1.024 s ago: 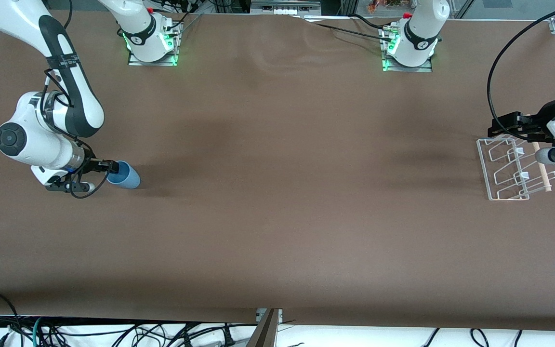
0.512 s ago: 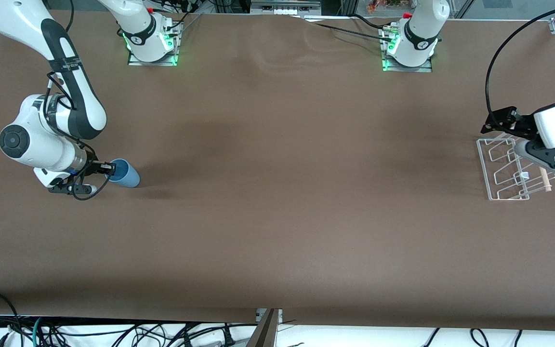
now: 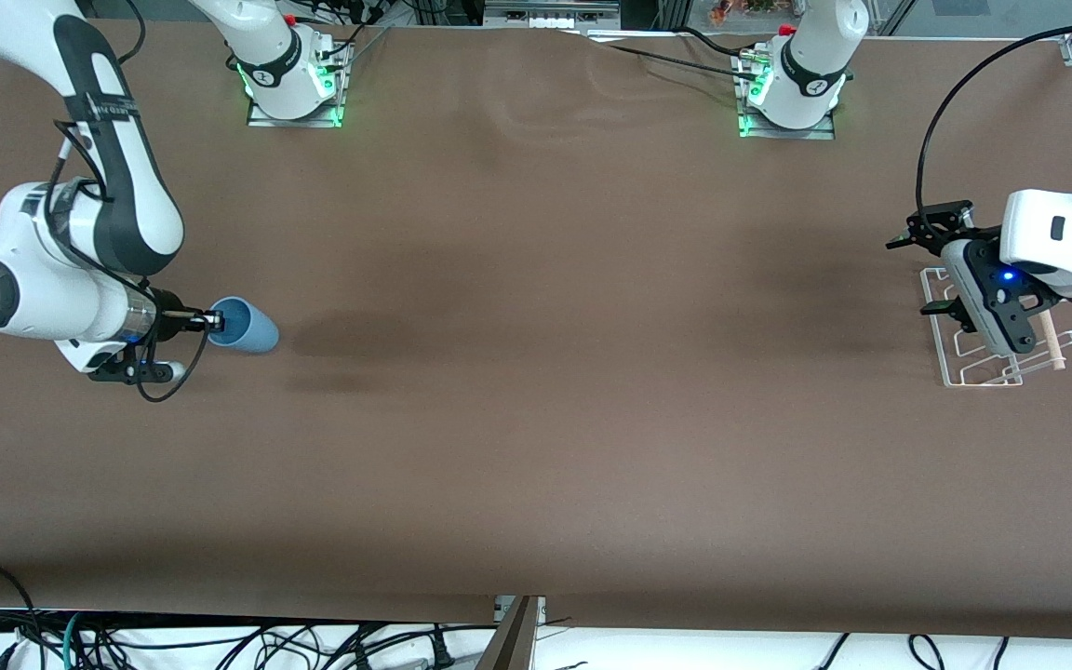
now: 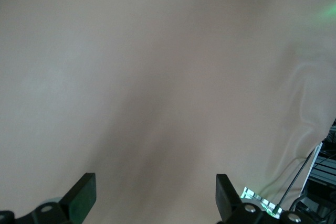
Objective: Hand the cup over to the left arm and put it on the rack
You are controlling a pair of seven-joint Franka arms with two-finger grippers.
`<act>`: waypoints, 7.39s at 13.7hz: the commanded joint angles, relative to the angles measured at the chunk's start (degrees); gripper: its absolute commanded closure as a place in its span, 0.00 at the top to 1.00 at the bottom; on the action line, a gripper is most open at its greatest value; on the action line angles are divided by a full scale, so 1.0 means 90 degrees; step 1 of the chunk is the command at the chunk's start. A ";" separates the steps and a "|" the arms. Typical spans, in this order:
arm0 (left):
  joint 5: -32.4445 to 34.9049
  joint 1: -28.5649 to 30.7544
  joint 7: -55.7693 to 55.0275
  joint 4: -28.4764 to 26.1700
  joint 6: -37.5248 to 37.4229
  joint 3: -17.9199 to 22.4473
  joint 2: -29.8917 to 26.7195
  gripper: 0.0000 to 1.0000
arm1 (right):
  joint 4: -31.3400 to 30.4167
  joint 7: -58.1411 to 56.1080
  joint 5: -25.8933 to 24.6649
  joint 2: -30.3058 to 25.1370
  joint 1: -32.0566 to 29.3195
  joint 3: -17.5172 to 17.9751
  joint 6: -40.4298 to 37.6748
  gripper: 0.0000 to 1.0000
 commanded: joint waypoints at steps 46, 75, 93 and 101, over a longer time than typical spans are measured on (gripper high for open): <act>-0.1242 -0.1011 0.2615 -0.2452 0.4988 -0.1978 -0.0320 0.00 | 0.2194 0.2401 0.6555 0.0989 0.4089 0.0445 0.3531 0.54; 0.9232 0.0112 0.0564 -0.3201 0.1716 -0.0189 -0.0007 0.00 | 0.2057 0.0556 0.0403 -0.1071 0.2930 -0.2729 -0.2660 1.00; 1.2263 0.0151 -0.1778 -0.5616 0.1716 -0.0347 -0.0126 0.00 | 0.0251 0.0487 -0.1180 -0.2996 -0.0022 -0.0375 -0.1791 1.00; 1.2527 0.0229 -0.2502 -0.5753 0.1745 -0.0347 0.0177 0.00 | 0.0925 0.0517 -0.0878 -0.2644 -0.0042 -0.0559 -0.1937 1.00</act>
